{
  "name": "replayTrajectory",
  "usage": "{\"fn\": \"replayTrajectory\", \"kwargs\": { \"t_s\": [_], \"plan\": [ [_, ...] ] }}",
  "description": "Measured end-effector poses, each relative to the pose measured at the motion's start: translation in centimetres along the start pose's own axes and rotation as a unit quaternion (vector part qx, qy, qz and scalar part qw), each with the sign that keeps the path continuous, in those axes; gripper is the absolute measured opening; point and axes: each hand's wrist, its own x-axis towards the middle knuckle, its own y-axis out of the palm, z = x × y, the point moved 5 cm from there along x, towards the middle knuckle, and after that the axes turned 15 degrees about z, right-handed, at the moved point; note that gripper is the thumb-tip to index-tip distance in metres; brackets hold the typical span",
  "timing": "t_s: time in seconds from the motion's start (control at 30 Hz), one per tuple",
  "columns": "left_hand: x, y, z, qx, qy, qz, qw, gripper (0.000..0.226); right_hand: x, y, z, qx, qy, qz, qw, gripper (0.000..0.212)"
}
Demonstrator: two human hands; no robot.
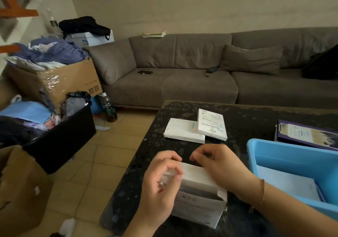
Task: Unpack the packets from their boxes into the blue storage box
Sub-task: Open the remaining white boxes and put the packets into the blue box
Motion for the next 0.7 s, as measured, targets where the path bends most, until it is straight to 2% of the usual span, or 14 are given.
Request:
{"fn": "replayTrajectory", "kwargs": {
  "t_s": [0.1, 0.17, 0.2, 0.27, 0.33, 0.4, 0.47, 0.53, 0.6, 0.7],
  "plan": [
    [-0.4, 0.1, 0.5, -0.033, -0.034, 0.033, 0.998, 0.010, 0.5, 0.5, -1.1, 0.040, 0.047, 0.021, 0.998, 0.034],
    [-0.6, 0.1, 0.8, -0.068, -0.067, 0.048, 0.994, 0.013, 0.7, 0.6, -1.2, 0.042, 0.052, 0.028, 0.997, 0.037],
    [-0.6, 0.1, 0.9, -0.088, -0.086, 0.051, 0.991, 0.015, 0.7, 0.3, -0.9, 0.026, 0.039, 0.015, 0.999, 0.034],
    [-0.5, 0.1, 1.1, -0.114, -0.107, 0.048, 0.986, 0.022, -0.1, -1.1, 0.4, -0.044, -0.028, -0.059, 0.997, 0.023],
    [-0.5, 0.2, 1.2, -0.138, -0.118, 0.046, 0.982, 0.024, -2.5, -2.6, 2.8, -0.124, -0.143, -0.161, 0.969, 0.020],
    [-0.6, 0.3, 1.5, -0.156, -0.118, 0.061, 0.979, 0.021, -5.4, -2.6, 4.4, -0.199, -0.249, -0.183, 0.930, 0.022],
    [-0.7, 0.2, 1.7, -0.161, -0.115, 0.080, 0.977, 0.021, -7.2, -1.0, 3.9, -0.308, -0.261, -0.150, 0.902, 0.023],
    [-1.1, 0.0, 1.8, -0.144, -0.114, 0.087, 0.979, 0.021, -7.6, 0.6, 2.0, -0.408, -0.224, -0.108, 0.879, 0.027],
    [-1.7, -0.2, 1.8, -0.125, -0.089, 0.073, 0.986, 0.023, -7.7, 1.1, -0.1, -0.402, -0.190, -0.096, 0.891, 0.029],
    [-2.7, 0.0, 1.3, -0.056, -0.005, -0.017, 0.998, 0.031, -8.1, 0.9, -1.0, -0.275, -0.188, -0.135, 0.933, 0.022]
  ]
}}
